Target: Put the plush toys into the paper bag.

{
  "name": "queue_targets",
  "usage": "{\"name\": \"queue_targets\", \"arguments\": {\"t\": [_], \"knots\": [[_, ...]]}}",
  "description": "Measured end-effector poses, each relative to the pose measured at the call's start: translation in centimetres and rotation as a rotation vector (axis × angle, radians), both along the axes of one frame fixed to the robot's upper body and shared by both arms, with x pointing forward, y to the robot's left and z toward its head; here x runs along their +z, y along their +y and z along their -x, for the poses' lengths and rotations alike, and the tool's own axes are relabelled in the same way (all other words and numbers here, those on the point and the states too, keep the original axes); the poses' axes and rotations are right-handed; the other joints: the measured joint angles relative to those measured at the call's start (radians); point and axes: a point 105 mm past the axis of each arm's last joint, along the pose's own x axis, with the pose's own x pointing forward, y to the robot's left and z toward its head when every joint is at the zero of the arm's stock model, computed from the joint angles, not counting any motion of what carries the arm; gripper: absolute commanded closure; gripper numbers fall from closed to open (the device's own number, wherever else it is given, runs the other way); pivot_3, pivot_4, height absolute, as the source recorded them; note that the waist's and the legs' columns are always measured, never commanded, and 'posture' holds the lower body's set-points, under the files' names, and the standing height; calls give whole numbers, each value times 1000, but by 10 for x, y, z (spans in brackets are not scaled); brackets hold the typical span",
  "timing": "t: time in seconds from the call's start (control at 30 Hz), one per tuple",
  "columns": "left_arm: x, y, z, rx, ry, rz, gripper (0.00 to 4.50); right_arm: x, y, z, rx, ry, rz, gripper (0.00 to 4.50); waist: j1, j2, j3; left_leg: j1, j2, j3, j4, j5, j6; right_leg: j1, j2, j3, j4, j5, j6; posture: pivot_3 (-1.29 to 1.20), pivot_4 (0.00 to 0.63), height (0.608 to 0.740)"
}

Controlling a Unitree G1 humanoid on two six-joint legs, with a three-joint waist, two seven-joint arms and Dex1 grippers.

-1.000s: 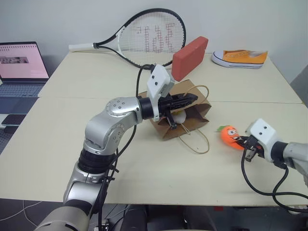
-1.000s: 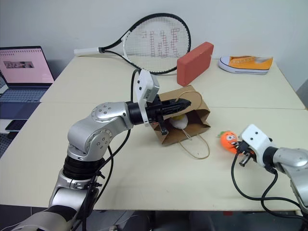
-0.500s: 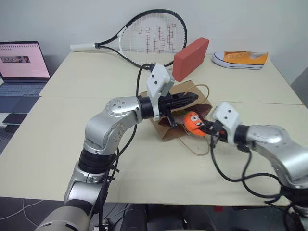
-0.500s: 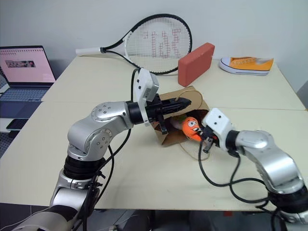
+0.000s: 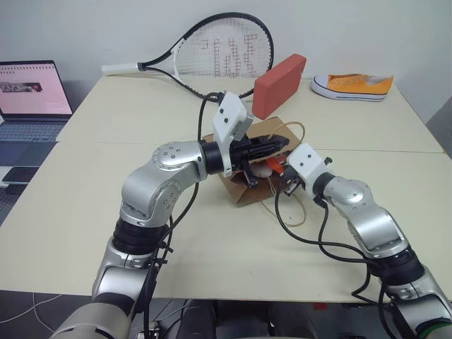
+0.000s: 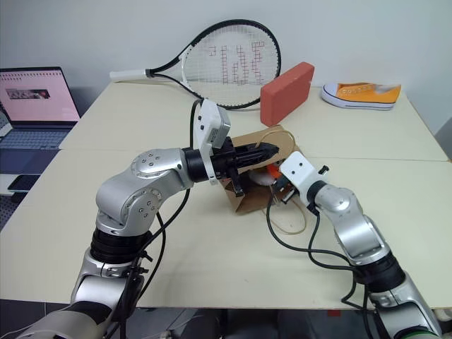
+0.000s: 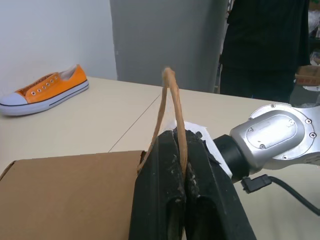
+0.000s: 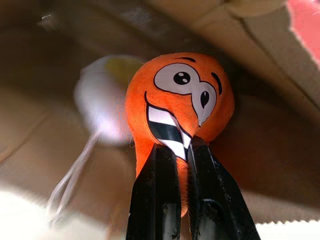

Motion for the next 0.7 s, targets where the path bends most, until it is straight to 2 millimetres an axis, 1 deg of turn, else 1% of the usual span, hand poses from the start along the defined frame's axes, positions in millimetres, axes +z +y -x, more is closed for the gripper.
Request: {"name": "queue_targets", "arguments": {"t": [0.03, 0.13, 0.2, 0.27, 0.33, 0.43, 0.47, 0.5, 0.6, 0.7], "knots": [[0, 0, 0, -1, 0, 0, 4500, -1, 2, -2, -10, -8, -7, 4483, 0, 0, 0, 0, 0, 0, 0, 0, 0, 0, 0, 0, 0, 0, 0, 0, 150, 740], [0, 0, 0, -1, 0, 1, 4500, -6, 4, -7, -31, -18, 2, 3704, 0, 0, 0, 0, 0, 0, 0, 0, 0, 0, 0, 0, 0, 0, 0, 0, 150, 740], [0, 0, 0, -2, 1, 2, 4500, -10, 5, -9, -40, -21, 10, 2997, 0, 0, 0, 0, 0, 0, 0, 0, 0, 0, 0, 0, 0, 0, 0, 0, 150, 740], [0, 0, 0, -1, 1, 2, 4500, -10, 6, -9, -41, -31, 14, 2240, 0, 0, 0, 0, 0, 0, 0, 0, 0, 0, 0, 0, 0, 0, 0, 0, 150, 740], [0, 0, 0, -1, 1, 2, 4500, -9, 7, -9, -36, -37, 15, 1662, 0, 0, 0, 0, 0, 0, 0, 0, 0, 0, 0, 0, 0, 0, 0, 0, 150, 740], [0, -1, 0, 1, 1, 3, 4500, -12, 8, -7, -19, -26, 14, 538, 0, 0, 0, 0, 0, 0, 0, 0, 0, 0, 0, 0, 0, 0, 0, 0, 150, 740], [0, -1, 0, 1, 1, 3, 4500, -12, 9, -6, -13, -22, 14, 270, 0, 0, 0, 0, 0, 0, 0, 0, 0, 0, 0, 0, 0, 0, 0, 0, 150, 740], [0, -1, 0, 1, 1, 4, 4500, -13, 10, -4, -1, -14, 13, 124, 0, 0, 0, 0, 0, 0, 0, 0, 0, 0, 0, 0, 0, 0, 0, 0, 150, 740], [0, -1, 0, 0, 1, 4, 4500, -9, 12, 1, 32, -13, 16, 124, 0, 0, 0, 0, 0, 0, 0, 0, 0, 0, 0, 0, 0, 0, 0, 0, 150, 740], [0, -1, 0, -1, 2, 6, 4500, -3, 10, 4, 53, -24, 44, 124, 0, 0, 0, 0, 0, 0, 0, 0, 0, 0, 0, 0, 0, 0, 0, 0, 150, 740]]}}
